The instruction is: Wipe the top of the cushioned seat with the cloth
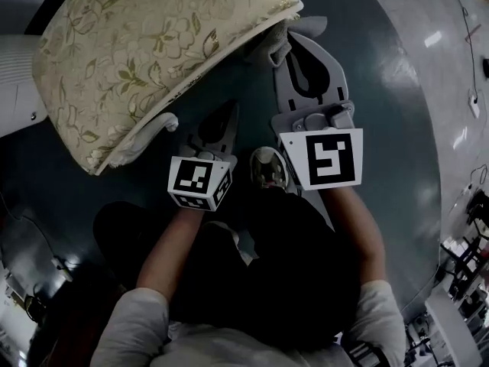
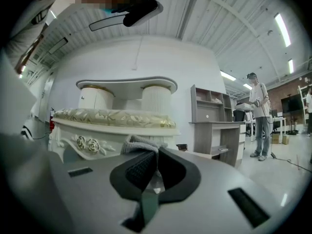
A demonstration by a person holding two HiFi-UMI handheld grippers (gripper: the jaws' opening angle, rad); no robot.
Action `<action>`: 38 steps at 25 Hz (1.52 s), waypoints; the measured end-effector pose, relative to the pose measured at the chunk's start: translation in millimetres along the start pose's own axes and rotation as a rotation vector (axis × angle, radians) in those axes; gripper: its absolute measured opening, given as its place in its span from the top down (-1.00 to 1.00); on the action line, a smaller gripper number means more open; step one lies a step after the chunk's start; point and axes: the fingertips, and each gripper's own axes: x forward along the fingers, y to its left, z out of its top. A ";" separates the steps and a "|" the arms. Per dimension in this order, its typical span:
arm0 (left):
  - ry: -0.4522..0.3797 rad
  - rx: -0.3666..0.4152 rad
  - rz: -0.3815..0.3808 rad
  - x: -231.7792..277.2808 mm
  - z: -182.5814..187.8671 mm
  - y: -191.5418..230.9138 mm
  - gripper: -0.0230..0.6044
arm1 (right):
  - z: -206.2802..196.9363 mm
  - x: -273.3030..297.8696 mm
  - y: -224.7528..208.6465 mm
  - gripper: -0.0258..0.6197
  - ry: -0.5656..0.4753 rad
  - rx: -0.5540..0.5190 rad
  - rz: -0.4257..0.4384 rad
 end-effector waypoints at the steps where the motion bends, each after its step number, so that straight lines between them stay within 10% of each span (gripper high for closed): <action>1: -0.006 -0.009 0.006 0.1 0.1 1.7 0.88 | 2.3 1.2 4.6 0.87 -0.004 0.006 0.006; 24: -0.036 -0.054 0.134 -31.9 18.6 18.7 0.88 | 8.0 6.8 52.7 0.87 0.105 0.025 0.179; 38: -0.206 -0.094 0.368 -109.1 -4.0 56.1 0.88 | 7.5 2.1 80.3 0.87 0.059 -0.119 0.213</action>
